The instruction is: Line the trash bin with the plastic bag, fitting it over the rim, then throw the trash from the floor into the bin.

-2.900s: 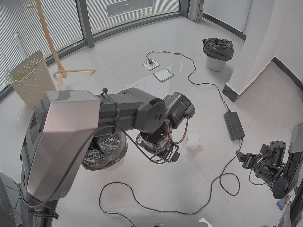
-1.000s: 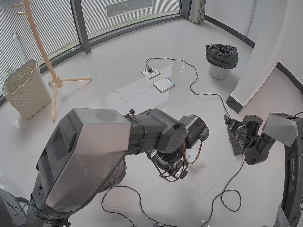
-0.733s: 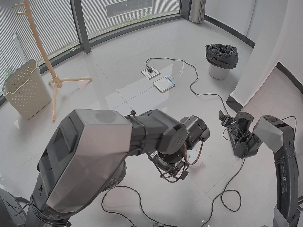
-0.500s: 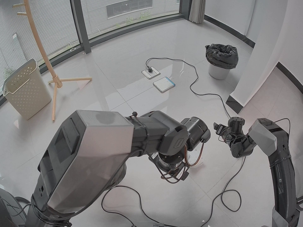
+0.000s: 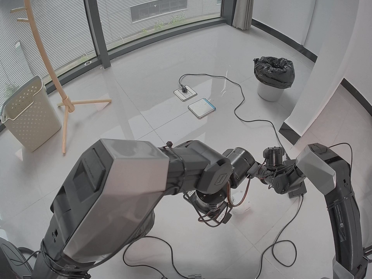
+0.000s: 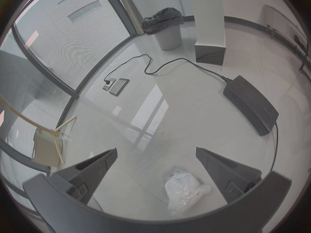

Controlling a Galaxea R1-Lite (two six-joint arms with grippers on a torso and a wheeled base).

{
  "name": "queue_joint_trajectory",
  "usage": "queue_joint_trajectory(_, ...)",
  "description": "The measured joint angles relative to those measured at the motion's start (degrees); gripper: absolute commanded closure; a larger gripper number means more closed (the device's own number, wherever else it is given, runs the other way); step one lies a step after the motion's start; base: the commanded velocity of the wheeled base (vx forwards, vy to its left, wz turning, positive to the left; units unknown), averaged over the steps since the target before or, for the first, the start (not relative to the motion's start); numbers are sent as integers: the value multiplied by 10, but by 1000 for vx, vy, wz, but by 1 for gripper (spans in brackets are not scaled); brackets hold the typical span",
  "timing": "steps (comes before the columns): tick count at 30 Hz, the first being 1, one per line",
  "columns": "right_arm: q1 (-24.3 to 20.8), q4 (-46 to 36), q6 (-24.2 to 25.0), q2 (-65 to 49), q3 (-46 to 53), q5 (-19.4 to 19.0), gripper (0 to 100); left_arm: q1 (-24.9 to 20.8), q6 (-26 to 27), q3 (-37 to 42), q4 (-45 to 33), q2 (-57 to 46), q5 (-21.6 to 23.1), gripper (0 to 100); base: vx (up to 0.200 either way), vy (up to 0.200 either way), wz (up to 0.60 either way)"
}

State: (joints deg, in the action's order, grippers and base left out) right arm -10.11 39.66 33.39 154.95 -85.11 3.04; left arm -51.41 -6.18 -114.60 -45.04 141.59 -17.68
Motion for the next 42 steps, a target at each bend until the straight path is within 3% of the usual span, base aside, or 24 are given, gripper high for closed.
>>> queue_joint_trajectory(14, -7, -92, 26, -28, 33, -41, 0, 8, -1, 0, 64, 21, -4, 0, 0, 0, 0)
queue_joint_trajectory(19, -6, -151, 38, -35, 22, -63, 0, 10, -1, 0, 65, 29, -1, 0, -200, 80, 0)
queue_joint_trajectory(28, -5, -267, 53, -34, -37, -98, 0, 30, -22, 0, 69, 52, 29, 0, -22, 22, 0)
queue_joint_trajectory(42, -1, -482, 72, -12, -169, -115, 0, 54, -39, 0, 95, 69, 71, 0, 0, 0, 0)
